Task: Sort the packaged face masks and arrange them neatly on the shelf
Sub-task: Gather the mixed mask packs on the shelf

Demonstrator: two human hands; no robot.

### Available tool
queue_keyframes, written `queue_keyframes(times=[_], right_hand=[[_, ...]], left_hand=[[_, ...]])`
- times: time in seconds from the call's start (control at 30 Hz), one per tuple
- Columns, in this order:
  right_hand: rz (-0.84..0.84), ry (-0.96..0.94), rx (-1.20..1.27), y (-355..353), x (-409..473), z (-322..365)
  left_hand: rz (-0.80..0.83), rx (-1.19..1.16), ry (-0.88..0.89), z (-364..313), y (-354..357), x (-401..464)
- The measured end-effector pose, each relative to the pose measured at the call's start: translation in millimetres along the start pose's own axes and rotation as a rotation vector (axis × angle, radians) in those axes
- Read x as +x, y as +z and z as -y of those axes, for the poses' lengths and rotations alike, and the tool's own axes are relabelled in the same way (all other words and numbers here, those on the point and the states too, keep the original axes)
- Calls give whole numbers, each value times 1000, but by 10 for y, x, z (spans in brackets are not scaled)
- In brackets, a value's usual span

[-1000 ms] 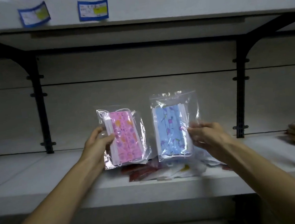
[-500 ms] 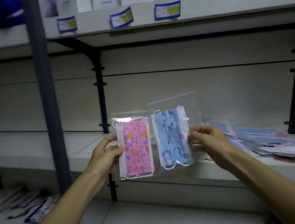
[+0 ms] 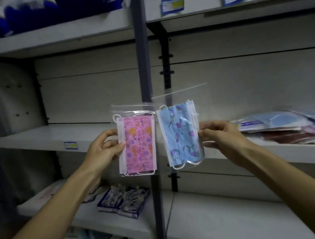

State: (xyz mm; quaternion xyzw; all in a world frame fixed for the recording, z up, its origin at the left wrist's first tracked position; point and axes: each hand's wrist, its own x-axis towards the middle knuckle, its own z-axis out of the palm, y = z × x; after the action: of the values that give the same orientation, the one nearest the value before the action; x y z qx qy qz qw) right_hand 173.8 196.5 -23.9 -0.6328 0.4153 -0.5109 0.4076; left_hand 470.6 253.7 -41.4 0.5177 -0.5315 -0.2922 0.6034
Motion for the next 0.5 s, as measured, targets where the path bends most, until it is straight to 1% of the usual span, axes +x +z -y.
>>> queue_keyframes(times=[0.23,0.5], right_hand=[[60,-8,2,1253,198,144],[94,26,87,2388,648,226]], left_hand=[[-186,26,-21,144,-960,65],[-254,47,-70,442,-1826,558]])
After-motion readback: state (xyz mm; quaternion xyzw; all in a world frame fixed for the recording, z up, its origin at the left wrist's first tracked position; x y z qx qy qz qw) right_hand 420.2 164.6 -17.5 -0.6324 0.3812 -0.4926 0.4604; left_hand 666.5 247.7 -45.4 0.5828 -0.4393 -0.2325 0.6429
